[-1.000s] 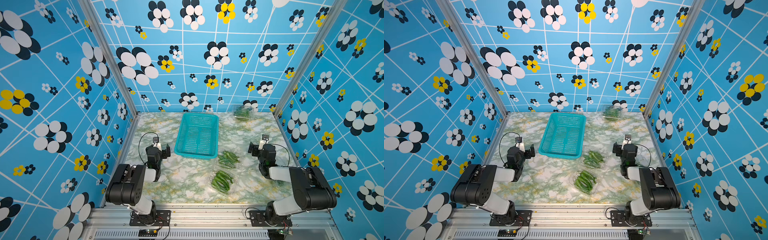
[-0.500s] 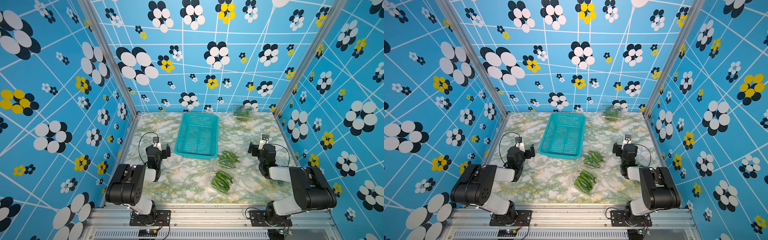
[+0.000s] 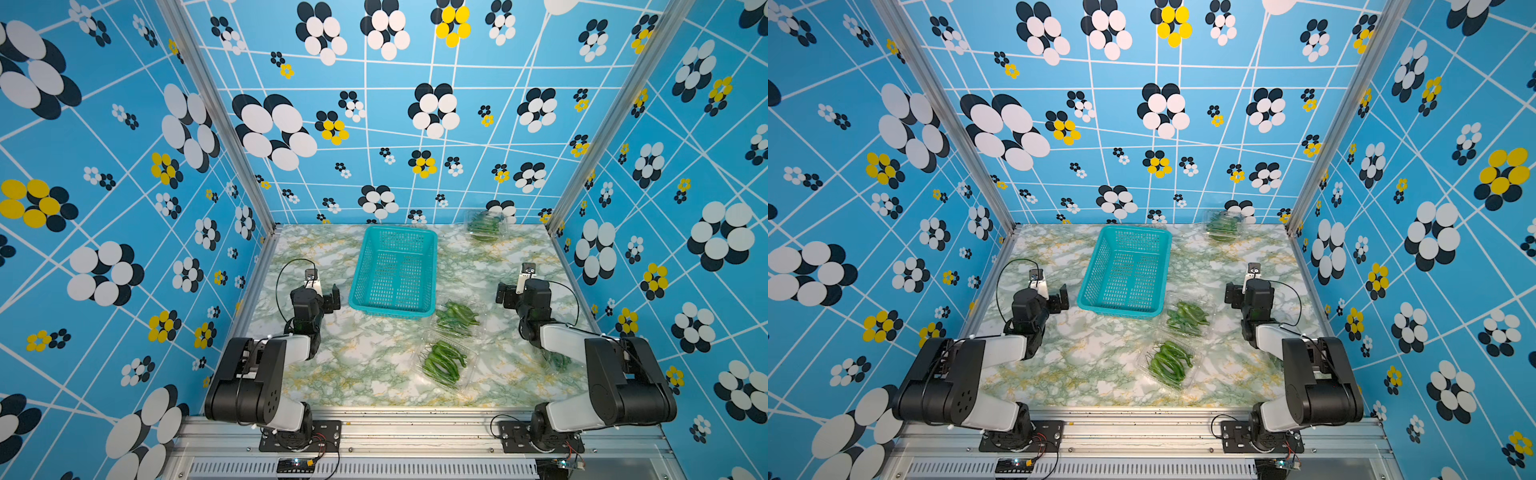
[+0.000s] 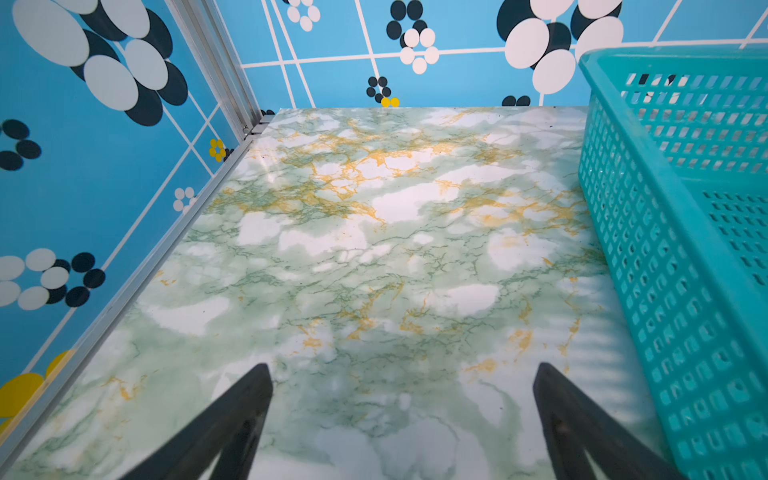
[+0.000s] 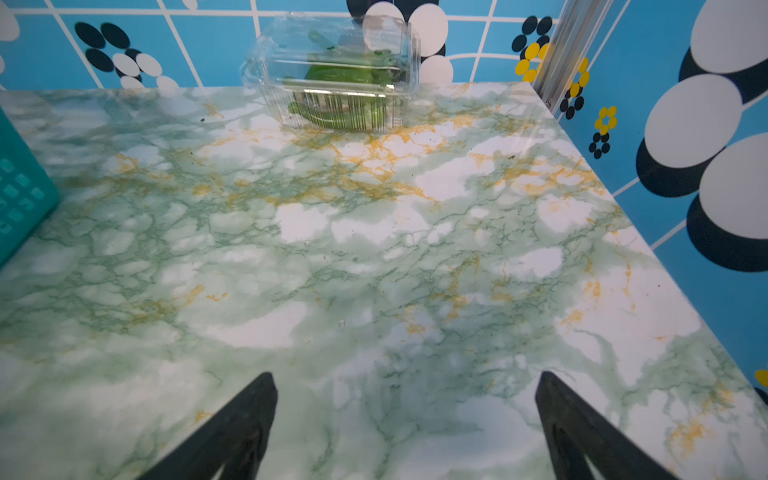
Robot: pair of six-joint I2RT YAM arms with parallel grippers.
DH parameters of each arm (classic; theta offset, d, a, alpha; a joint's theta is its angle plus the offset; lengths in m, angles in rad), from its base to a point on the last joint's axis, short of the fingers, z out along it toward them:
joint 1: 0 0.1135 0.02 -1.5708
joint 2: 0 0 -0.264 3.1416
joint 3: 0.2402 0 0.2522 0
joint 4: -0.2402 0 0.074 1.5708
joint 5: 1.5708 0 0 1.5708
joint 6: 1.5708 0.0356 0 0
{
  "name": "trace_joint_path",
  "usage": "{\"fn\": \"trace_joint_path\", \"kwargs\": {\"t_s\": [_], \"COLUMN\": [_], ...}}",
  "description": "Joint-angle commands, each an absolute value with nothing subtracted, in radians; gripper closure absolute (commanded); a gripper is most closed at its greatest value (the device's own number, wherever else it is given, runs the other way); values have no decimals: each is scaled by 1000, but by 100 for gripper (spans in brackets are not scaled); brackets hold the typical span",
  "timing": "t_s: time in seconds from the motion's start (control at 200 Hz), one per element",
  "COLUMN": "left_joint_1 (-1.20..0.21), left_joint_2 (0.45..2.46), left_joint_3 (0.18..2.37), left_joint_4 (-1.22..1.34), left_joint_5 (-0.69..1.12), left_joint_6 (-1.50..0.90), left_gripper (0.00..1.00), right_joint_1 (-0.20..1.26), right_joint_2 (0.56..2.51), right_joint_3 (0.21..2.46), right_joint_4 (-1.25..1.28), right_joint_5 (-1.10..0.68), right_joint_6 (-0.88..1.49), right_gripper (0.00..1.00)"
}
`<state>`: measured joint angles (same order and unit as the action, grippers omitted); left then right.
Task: Take small green peppers out of containers
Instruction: Move the basket to the center of the board.
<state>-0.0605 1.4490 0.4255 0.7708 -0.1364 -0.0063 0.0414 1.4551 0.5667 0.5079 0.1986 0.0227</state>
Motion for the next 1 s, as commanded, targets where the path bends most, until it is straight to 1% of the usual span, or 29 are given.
{"fn": "trace_joint_path", "kwargs": {"t_s": [0.0,0.095,0.205,0.315,0.41,0.535,0.595,0.61,0.69,0.779,0.994], "left_joint_1": [-77,-89,-94,-106,-128,-175,-203,-208,-233,-250,-266], "left_joint_2": [1365,1292,1213,1165,1173,1265,1339,1358,1472,1578,1779], "left_joint_3": [479,508,589,705,838,1046,1149,1176,1301,1400,1557], "left_joint_4": [619,510,301,73,-131,-390,-500,-528,-666,-740,-804], "left_joint_5": [-201,-223,-223,-170,-114,-40,-24,-23,-18,-3,39], "left_joint_6": [6,-9,-52,-103,-154,-177,-171,-172,-170,-170,-196], "left_gripper": [0,0,0,1,0,0,0,1,0,0,0], "right_joint_1": [37,37,38,41,52,92,107,141,178,214,271], "right_joint_2": [1374,1341,1324,1333,1372,1474,1537,1552,1622,1671,1780], "right_joint_3": [649,684,744,845,970,1158,1257,1280,1382,1452,1584], "right_joint_4": [299,229,124,-18,-183,-422,-533,-557,-637,-659,-709], "right_joint_5": [173,152,107,51,-34,-119,-142,-143,-174,-207,-160], "right_joint_6": [34,64,134,215,279,325,339,344,373,401,412], "right_gripper": [1,1,1,1,1,1,1,1,1,1,1]}}
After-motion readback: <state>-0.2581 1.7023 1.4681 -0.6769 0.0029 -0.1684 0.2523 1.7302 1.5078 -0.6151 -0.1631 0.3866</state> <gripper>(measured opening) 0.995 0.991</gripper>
